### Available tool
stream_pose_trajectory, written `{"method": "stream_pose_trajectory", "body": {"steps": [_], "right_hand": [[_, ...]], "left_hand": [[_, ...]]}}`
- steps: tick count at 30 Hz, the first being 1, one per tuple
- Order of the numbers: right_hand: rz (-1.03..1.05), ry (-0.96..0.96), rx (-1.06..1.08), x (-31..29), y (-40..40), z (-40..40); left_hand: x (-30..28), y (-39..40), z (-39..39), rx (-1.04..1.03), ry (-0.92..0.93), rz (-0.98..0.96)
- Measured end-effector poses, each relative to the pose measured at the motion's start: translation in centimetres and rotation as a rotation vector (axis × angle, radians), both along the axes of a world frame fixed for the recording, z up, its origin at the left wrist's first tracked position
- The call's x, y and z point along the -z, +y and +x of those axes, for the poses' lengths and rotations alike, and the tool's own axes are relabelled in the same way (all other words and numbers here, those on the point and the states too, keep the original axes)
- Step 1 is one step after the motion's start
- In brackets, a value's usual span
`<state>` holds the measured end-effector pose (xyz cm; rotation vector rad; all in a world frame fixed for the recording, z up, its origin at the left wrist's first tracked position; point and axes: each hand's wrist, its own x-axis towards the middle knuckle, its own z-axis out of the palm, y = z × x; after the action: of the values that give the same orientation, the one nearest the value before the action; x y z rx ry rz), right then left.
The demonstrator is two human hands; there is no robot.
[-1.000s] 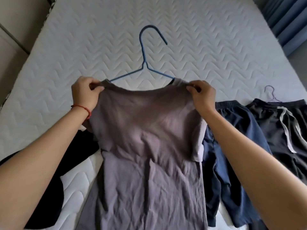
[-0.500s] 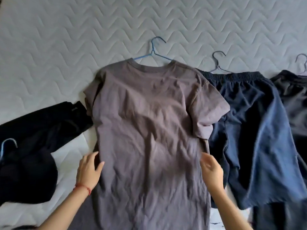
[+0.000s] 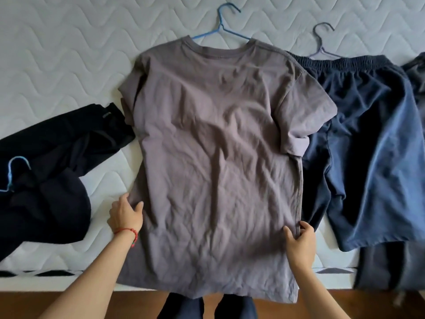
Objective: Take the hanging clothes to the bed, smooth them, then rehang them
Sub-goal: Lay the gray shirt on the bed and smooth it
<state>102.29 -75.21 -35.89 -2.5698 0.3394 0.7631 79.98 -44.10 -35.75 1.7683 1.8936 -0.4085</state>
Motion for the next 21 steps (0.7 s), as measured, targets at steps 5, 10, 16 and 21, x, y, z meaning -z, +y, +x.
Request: {"method": "stream_pose_trajectory", "body": {"steps": [5, 10, 16, 21], "right_hand": [[-0.048, 0.046, -0.033, -0.1, -0.6, -0.4], [-0.132, -0.023, -0.066, -1.3, -0.3, -1.1], [-0.088, -0.218, -0.317, -2.9, 4.2, -2.2], [0.086, -0.169, -0.717, -2.2, 12.4, -3.1]], "left_hand": [[-0.1, 1.0, -1.6, -0.011, -0.124, -0.074], [-0.9, -0.3, -5.3, -0.229, -0.106, -0.007], [-0.8, -1.4, -6.6, -0.264, -0.091, -0.121], [-0.5, 0.6, -5.3, -0.180, -0.146, -0.014]]}}
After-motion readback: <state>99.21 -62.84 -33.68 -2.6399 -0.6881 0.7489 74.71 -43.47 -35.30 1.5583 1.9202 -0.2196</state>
